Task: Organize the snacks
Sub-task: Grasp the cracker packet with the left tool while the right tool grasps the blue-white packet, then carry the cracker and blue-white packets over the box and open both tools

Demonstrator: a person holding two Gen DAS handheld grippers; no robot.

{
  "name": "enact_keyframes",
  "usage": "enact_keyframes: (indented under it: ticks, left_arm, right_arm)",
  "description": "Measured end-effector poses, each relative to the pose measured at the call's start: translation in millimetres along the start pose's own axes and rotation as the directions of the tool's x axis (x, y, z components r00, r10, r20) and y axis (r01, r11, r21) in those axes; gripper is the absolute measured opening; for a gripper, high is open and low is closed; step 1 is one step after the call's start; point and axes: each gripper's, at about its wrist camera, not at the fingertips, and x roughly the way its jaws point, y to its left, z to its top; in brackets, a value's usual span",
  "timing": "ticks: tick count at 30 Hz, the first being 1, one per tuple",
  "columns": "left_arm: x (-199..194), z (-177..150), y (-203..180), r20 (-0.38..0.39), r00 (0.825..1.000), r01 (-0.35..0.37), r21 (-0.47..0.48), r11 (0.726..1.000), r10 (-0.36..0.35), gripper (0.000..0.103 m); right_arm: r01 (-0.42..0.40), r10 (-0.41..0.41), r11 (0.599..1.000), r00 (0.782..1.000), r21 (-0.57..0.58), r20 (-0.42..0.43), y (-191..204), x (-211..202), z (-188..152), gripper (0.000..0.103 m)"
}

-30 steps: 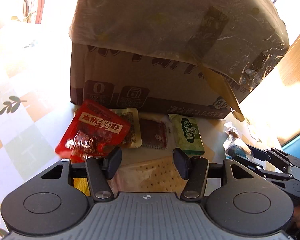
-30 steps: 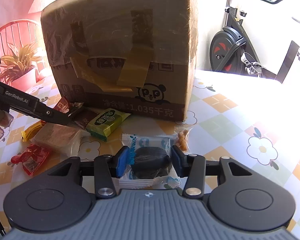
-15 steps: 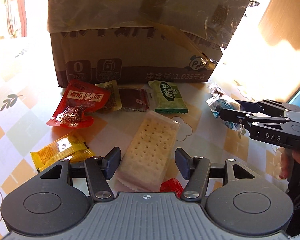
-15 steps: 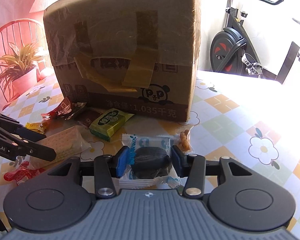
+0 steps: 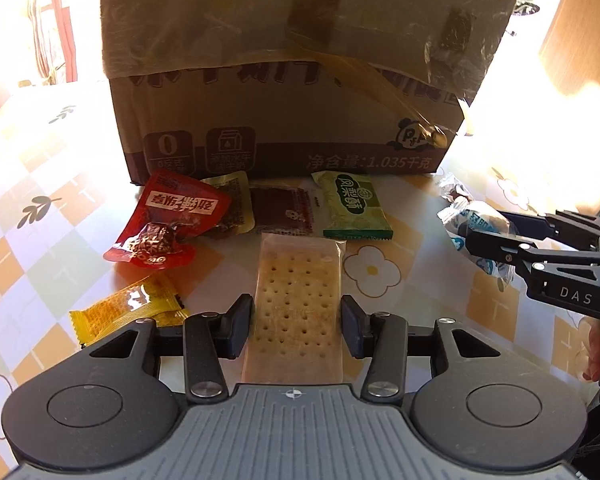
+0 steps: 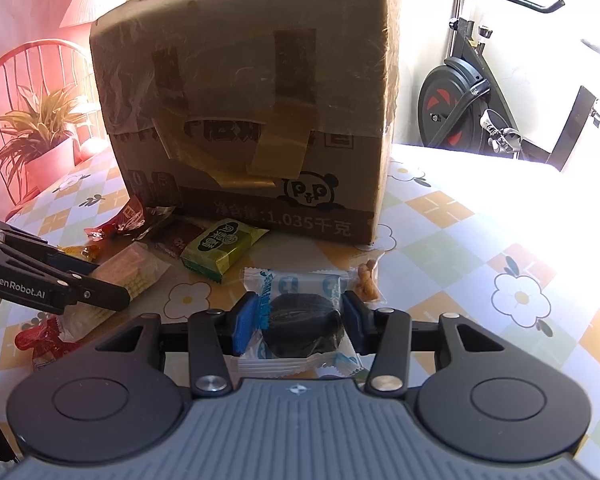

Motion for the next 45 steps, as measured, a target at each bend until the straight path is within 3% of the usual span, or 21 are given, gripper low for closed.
enact_keyframes:
  ticks: [10,16,24,31,33,35,39,44,45]
  left_arm:
    - [-49,7,17,0.134,0.991,-0.012,-0.068,0.998,0.021,0.049]
    - [-77,16,21,0.233,0.972,0.014,-0.1,0.995,0.01,0.049]
    - [-125,35,14,0.368,0.93,0.043,-0.102,0.994,-0.002,0.049]
    - [-160,80,4,0.485,0.874,0.057,-0.058,0.997,-0.022,0.049]
    - [-161,100,1,0.496,0.868,0.062,-0.038,0.997,-0.035,0.05]
    - [-159,119,0,0.507,0.861,0.072,-0.033,0.997,-0.045,0.05]
    - [-141,150,2,0.504,0.863,0.049,-0.017,0.999,-0.034,0.049]
    - [-136,155,10,0.505,0.862,0.051,-0.032,0.998,-0.028,0.049]
    - [-134,155,13,0.502,0.864,0.06,-0.046,0.997,-0.029,0.049]
  right_arm:
    - [-0.005,0.005,1.0,1.0,0.005,0.021,3,-11,3,0.048]
    - [-0.004,0.004,1.0,0.998,0.001,0.065,5,-32,8,0.048]
    - [-0.015,0.023,0.999,0.98,-0.04,0.196,5,-75,34,0.048]
    - [-0.018,0.06,0.993,0.932,-0.118,0.358,1,-114,94,0.048]
    - [-0.024,0.077,0.99,0.918,-0.14,0.389,2,-117,116,0.036]
    - [-0.024,0.088,0.987,0.909,-0.159,0.407,5,-111,139,0.036]
    - [0.001,0.08,0.976,0.926,-0.217,0.368,8,-81,163,0.036]
    - [-0.109,0.175,0.971,0.93,-0.211,0.324,2,-74,141,0.037]
    - [-0.111,0.172,0.971,0.939,-0.212,0.297,1,-71,132,0.037]
